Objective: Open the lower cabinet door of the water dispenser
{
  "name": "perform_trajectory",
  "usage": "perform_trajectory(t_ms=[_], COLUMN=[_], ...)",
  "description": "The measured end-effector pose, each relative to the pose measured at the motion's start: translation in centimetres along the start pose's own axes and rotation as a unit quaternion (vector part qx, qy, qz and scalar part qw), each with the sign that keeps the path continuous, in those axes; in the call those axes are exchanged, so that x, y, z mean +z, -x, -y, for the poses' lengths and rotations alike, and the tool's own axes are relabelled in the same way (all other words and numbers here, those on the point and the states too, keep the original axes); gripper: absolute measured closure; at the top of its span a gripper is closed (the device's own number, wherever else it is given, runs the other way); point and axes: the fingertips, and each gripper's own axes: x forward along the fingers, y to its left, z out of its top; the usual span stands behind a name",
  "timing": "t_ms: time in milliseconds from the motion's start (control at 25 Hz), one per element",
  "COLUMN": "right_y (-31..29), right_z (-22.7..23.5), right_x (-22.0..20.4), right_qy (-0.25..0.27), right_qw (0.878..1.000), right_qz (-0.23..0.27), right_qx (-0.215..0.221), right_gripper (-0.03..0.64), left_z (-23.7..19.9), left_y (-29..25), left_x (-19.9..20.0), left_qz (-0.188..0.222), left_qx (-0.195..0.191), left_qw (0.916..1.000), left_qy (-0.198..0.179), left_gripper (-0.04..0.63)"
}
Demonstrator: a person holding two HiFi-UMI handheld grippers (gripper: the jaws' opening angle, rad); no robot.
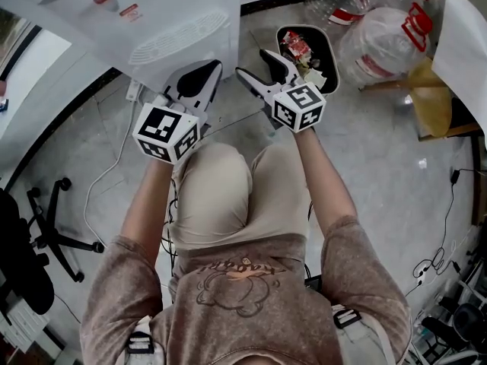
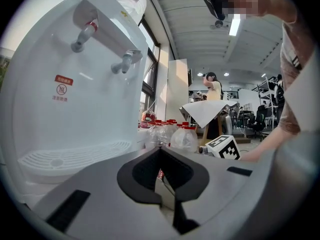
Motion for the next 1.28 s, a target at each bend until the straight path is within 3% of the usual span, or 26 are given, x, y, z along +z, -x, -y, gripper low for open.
perform_trajectory(t_ms=[720,1040,1280], right_y=[-8.4,-10.7,-11.5], right_z=[4.1,5.3,5.1], right_x=[-3.6,-4.4,-4.2], right_qy=[0.006,-0.007,0.014], right_qw=[0.999,0.998,0.997], right_qz=[-0.048,-0.052,-0.059], right_qx=[0.023,0.029,0.054], right_gripper=[0.25,0.252,0.276], left_z=[-2.2,-2.9,-3.6], left_y=[-0.6,-0.7,-0.9], left_x=[-1.9,-2.4,-2.6], left_qz=[-0.019,-0.024,-0.023], left_qx=[0.004,0.007,0.008], left_qw=[0.9998,0.9996,0.9996], left_qy=[0.007,0.011,0.016], left_gripper=[0.578,0.578,0.579])
